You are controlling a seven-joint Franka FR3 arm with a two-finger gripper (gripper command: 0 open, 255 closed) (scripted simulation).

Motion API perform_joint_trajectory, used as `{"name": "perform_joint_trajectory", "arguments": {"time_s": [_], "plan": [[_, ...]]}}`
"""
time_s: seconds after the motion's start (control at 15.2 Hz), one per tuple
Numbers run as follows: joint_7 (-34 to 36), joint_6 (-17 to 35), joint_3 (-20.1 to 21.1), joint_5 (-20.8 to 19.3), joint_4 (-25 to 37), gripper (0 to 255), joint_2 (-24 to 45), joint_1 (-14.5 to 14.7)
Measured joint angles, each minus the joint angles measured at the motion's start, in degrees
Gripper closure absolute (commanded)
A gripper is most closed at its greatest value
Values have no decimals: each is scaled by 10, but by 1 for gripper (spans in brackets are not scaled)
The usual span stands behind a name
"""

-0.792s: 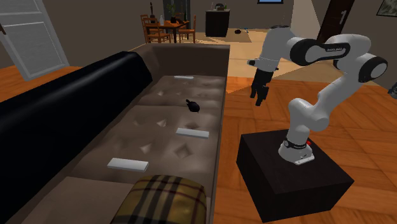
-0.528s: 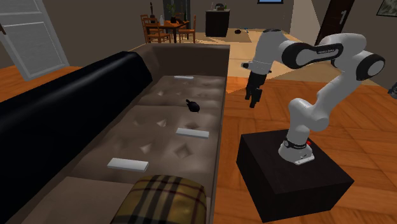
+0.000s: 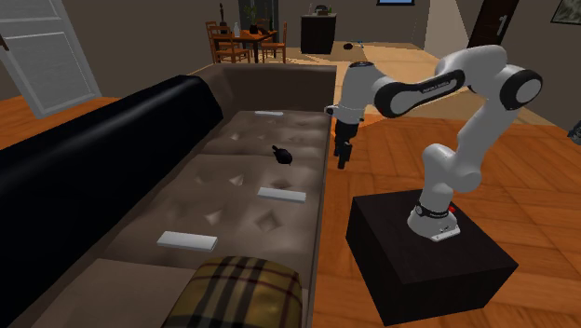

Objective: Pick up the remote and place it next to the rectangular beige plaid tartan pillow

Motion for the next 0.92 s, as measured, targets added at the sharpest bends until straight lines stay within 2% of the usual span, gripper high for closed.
{"name": "perform_joint_trajectory", "arguments": {"time_s": [0.66, 0.92], "plan": [[-33, 88, -20, -10, 102, 0, 214, -11], [-45, 98, -25, -10, 174, 0, 305, -17]]}}
